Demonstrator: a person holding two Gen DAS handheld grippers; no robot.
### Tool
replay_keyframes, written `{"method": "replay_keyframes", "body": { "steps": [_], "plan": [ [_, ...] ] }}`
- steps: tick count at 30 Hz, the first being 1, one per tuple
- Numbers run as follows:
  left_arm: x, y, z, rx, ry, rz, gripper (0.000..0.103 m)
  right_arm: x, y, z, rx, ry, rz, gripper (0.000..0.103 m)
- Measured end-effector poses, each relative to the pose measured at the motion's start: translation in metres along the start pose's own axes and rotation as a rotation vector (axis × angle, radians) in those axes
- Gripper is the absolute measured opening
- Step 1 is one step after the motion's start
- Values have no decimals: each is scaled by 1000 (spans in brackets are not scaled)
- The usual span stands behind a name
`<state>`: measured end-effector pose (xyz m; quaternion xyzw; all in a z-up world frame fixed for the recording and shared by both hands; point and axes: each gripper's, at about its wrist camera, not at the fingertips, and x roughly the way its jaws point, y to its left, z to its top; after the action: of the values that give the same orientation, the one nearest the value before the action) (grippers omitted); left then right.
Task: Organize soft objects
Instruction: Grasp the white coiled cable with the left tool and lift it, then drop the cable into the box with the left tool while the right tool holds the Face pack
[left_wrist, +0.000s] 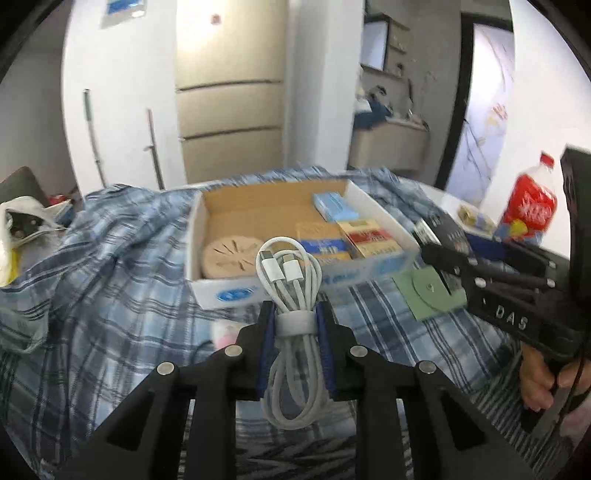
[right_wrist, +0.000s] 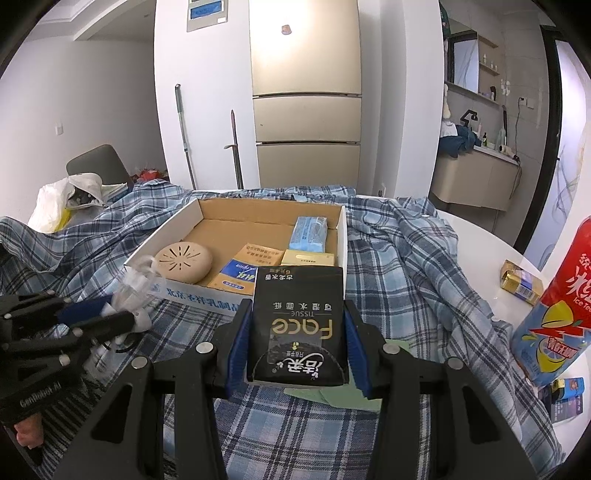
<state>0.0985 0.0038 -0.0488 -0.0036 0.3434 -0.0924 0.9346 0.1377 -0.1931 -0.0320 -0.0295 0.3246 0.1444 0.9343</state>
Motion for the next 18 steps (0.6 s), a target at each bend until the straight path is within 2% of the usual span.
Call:
{"method": "replay_keyframes", "body": {
  "steps": [5,8,13,18],
  "plan": [
    [-13,-2,6,21,-41,6,23,-7,2,3,-12,-24,7,45],
    [-30,-7,16,64,-113,50,23,-18,-3,9,4,-54,-2,46],
    [-58,-2,49,49,-201,62,23,-38,-14,27,64,-107,-5,46],
    [-76,-11,89,92,-248,115,23,-66,-20,48,56,-177,-17,45]
  ]
}}
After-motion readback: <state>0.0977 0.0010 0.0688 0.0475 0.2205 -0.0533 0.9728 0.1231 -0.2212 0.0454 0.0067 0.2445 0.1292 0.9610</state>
